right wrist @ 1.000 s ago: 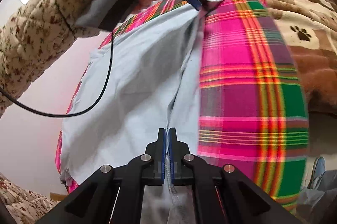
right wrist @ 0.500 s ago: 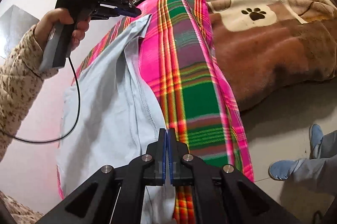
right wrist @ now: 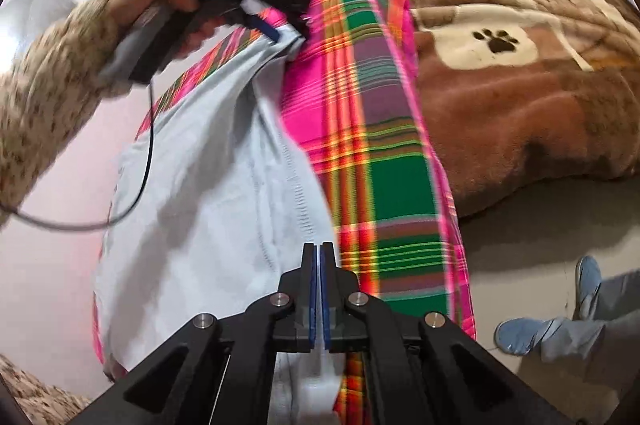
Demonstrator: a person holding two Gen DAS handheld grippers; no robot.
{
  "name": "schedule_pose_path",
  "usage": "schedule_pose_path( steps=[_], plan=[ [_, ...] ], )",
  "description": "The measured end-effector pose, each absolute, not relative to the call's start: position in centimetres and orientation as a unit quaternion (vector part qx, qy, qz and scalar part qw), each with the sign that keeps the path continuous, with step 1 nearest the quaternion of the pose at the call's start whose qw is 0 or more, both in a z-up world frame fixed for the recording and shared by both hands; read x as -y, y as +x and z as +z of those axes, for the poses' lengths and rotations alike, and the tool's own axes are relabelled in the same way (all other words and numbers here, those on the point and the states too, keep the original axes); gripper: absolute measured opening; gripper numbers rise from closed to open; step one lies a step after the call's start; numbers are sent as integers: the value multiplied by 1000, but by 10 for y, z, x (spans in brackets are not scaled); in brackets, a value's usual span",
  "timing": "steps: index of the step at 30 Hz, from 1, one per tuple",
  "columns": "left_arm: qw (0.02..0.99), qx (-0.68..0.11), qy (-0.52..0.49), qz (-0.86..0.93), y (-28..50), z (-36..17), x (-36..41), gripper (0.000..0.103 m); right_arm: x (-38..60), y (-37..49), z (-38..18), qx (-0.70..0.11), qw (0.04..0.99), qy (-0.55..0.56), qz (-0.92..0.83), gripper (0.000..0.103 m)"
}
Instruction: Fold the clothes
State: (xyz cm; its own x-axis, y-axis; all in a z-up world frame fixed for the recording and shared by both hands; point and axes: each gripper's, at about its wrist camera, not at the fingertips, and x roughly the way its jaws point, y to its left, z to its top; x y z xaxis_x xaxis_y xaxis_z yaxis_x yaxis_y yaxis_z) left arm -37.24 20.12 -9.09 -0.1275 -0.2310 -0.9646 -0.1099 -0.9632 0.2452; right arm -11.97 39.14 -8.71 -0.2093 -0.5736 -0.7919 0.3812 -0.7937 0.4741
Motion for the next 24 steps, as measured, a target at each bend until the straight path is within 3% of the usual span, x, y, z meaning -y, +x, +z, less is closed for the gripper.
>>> schedule_pose_path(
  steps=[3,5,6,15,18,24],
  plan=[
    [46,144,651,-744,-374,-91,-204,43,-381,-115,-90,45,306,551,-775,12],
    [36,148,648,-746,-372,-91,-205,23,-377,-112,-90,23,308,544,-780,12],
    [27,151,648,-746,-370,-91,-207,4,-375,-111,-90,17,308,543,-781,12],
    [9,101,609,-787,-380,-59,-204,1,-384,-112,-90,34,299,546,-782,11],
    [12,75,593,-802,-390,-44,-198,1,-384,-113,-90,34,305,550,-776,1],
    [17,47,642,-765,-397,-63,-181,5,-388,-115,-90,35,316,554,-770,0]
  ],
)
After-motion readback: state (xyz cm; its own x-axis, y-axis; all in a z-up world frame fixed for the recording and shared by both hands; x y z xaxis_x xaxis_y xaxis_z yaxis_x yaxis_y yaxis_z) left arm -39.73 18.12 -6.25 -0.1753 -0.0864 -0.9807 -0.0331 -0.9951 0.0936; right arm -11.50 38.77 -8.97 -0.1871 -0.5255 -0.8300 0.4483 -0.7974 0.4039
